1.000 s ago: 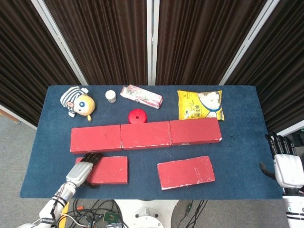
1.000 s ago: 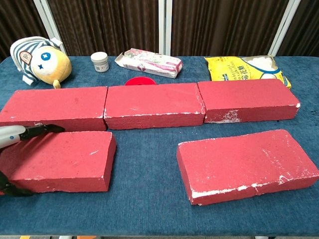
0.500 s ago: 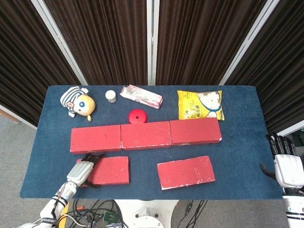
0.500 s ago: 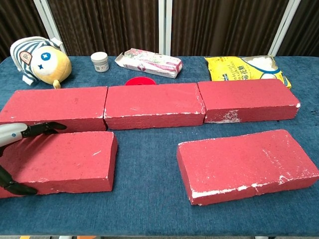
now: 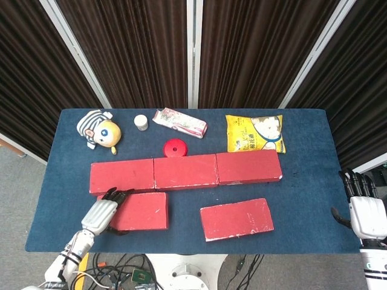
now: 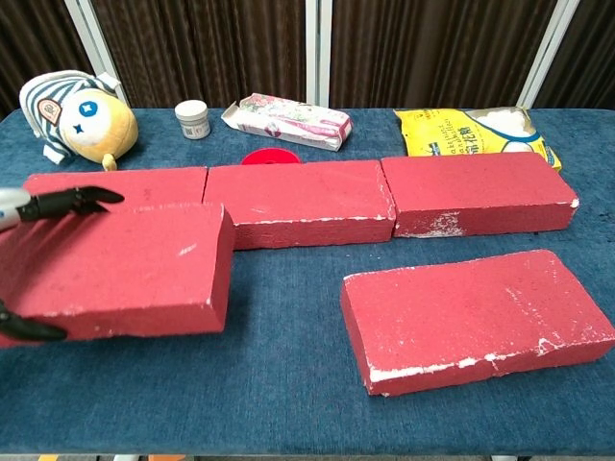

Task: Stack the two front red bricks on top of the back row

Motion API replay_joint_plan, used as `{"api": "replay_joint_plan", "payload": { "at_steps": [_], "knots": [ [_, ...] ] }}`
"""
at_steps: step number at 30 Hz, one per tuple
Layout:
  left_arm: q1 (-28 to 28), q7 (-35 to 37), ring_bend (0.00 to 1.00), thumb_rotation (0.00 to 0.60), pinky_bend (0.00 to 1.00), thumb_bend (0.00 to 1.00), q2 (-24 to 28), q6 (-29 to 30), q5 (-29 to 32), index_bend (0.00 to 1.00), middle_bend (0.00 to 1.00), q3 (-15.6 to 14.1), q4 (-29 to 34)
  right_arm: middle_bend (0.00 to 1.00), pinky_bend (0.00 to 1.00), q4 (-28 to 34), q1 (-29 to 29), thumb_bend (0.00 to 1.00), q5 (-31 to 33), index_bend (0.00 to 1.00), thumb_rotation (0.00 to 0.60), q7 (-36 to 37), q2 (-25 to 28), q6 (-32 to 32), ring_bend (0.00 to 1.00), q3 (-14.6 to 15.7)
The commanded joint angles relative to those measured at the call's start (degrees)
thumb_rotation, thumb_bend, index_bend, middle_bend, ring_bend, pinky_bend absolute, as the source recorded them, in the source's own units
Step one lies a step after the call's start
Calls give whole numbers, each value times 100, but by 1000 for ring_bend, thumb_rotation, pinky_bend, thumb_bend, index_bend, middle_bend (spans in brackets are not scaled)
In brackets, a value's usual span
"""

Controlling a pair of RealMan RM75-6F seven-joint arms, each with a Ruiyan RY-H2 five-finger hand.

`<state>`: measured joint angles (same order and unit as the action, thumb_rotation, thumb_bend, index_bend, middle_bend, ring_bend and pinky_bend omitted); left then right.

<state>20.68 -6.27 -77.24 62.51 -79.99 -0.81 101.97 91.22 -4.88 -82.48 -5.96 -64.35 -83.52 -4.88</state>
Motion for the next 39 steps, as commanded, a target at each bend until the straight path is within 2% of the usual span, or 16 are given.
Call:
{"api": "replay_joint_plan", "payload": {
  "at_steps": [1,7,15,24,39],
  "knots": [
    [242,-98,207,600,15,0,122,-212,359,35,154,319,55,0,0,12,0,187,-14,0,600,-9,0,-12,0,1],
    [772,-523,205,600,15,0,-47,-638,1241,35,153,880,-223,0,0,-17,7,187,3,0,600,20,-13,6,0,9],
    [1326,-888,205,600,15,0,-348,-1077,2059,36,153,1165,-693,0,0,-138,7,187,113,0,600,133,1,86,0,-10],
    [1704,-832,205,600,15,0,-445,-1416,2379,36,153,1250,-1160,0,0,-162,-4,187,163,0,600,170,18,133,0,-28],
    [1908,-713,205,600,15,0,-512,-1451,2752,36,154,1188,-1258,0,0,-129,-32,187,190,0,600,94,0,197,0,-20]
  ]
}}
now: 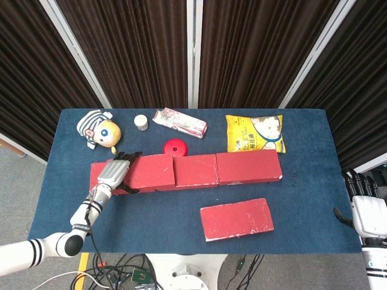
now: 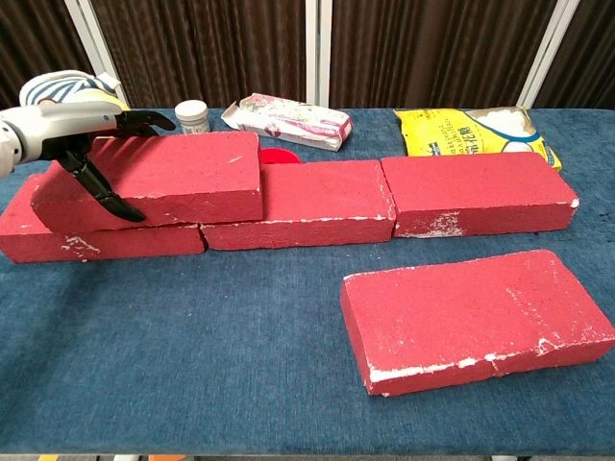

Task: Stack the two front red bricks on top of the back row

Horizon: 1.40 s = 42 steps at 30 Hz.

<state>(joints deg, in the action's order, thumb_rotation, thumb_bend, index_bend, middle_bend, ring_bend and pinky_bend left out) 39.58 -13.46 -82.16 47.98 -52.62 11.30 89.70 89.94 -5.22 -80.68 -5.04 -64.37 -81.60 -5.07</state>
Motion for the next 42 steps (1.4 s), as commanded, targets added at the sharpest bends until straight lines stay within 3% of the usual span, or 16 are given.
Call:
{"api": "replay_joint_plan", "payload": {
  "at_steps": [1,42],
  "knots": [
    [24,4,205,600,15,0,-33,7,23,36,154,-35,-48,0,0,-3,2,187,17,0,600,3,3,9,0,-2],
    [338,117,204,600,13,0,-220,2,206,36,155,-125,-293,0,0,-35,-16,192,175,0,600,-16,-8,148,0,-1]
  ]
}}
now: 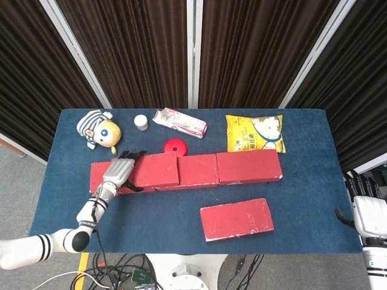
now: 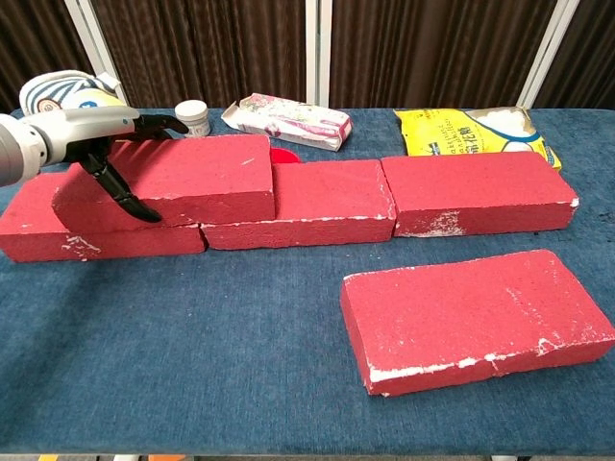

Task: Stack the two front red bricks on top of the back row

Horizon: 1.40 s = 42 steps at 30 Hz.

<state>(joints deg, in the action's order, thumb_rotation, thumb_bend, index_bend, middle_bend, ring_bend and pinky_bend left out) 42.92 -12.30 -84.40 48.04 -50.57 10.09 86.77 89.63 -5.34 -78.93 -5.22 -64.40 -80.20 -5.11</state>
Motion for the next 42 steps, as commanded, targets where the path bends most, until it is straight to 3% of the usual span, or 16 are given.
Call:
{"api": "replay_joint_plan", "payload": {
  "at_steps": [1,22,31,42],
  "knots": [
    [7,0,204,600,13,0,7,-4,4,36,156,-8,-2,0,0,-5,-8,193,-4,0,600,2,-8,12,0,3],
    [80,76,150,600,3,0,-16,-134,-21,40,143,-105,-103,0,0,-7,-34,193,61,0,600,-6,-8,104,0,6],
    [106,129,27,600,0,0,10,-197,-36,40,3,-127,-112,0,0,19,-35,193,83,0,600,-22,7,114,0,4],
    [106,170,0,600,0,0,25,-169,-93,40,0,-151,-74,0,0,77,-47,193,135,0,600,-64,43,181,0,16]
  ]
}}
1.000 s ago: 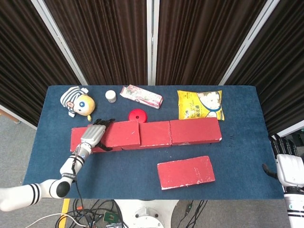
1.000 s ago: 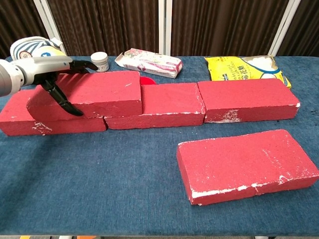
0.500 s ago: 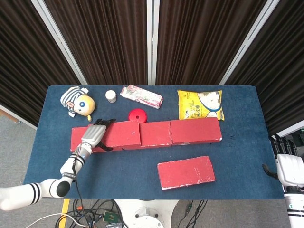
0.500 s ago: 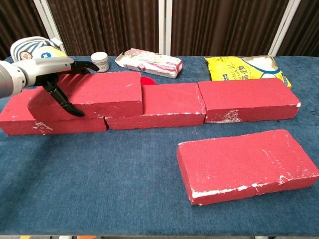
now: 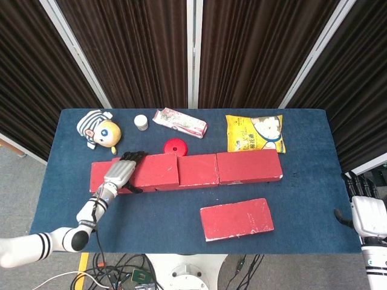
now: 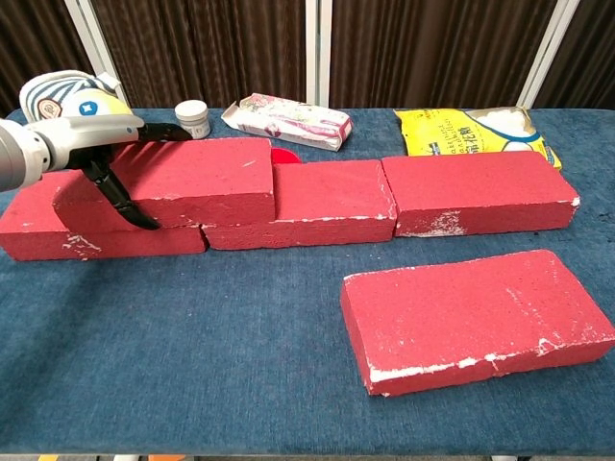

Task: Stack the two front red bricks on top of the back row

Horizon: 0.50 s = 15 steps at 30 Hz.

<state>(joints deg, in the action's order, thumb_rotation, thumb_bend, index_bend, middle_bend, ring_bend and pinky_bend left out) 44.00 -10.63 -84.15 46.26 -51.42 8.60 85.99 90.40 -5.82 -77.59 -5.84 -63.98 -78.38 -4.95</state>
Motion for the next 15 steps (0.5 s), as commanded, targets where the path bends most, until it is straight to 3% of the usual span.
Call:
{"api": "replay_joint_plan", "payload": {
  "at_steps": [1,15],
  "knots": [
    [-3,7,0,600,0,0,0,15,-14,40,0,-1,7,0,0,1,0,193,3,0,600,-2,3,-1,0,-1],
    [-41,105,0,600,0,0,-10,171,-145,39,0,51,23,0,0,5,2,193,21,0,600,-3,10,-2,0,-2]
  ]
}}
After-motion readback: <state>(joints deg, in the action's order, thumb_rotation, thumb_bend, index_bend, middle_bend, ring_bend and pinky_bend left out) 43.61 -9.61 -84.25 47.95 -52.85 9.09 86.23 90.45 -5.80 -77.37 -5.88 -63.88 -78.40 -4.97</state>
